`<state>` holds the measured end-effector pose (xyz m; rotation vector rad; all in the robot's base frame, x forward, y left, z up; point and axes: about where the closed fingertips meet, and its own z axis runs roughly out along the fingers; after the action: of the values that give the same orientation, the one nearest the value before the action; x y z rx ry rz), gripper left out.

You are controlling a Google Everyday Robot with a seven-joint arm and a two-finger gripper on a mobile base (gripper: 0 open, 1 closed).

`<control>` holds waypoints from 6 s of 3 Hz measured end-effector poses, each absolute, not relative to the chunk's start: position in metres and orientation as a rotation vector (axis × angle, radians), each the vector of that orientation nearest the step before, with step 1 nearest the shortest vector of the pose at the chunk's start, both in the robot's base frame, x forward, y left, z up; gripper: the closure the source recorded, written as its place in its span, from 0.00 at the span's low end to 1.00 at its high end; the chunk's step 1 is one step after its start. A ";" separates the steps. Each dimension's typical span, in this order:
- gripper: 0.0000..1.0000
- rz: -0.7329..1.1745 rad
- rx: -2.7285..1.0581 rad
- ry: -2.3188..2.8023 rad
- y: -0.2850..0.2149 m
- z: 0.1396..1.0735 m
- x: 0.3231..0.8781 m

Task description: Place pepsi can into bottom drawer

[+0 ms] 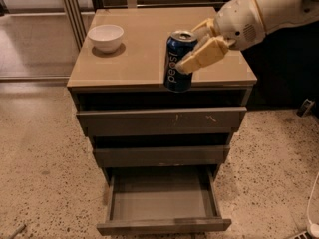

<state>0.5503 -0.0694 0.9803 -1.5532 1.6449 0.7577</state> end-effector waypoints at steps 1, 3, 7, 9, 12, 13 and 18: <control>1.00 0.710 -1.507 1.611 -0.076 0.970 0.508; 1.00 0.773 -1.515 1.792 -0.096 0.803 0.455; 1.00 0.732 -1.596 1.824 -0.107 0.643 0.416; 1.00 0.754 -1.550 1.874 -0.122 0.547 0.413; 1.00 0.570 -1.537 1.579 -0.134 0.424 0.479; 1.00 0.570 -1.538 1.580 -0.134 0.425 0.479; 1.00 0.545 -1.496 1.552 -0.139 0.280 0.562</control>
Offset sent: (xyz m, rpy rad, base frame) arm -0.1367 -0.0173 -0.2772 -0.0518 0.2229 -0.0500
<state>0.5624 -0.1392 0.2798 -1.4960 1.5519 0.5451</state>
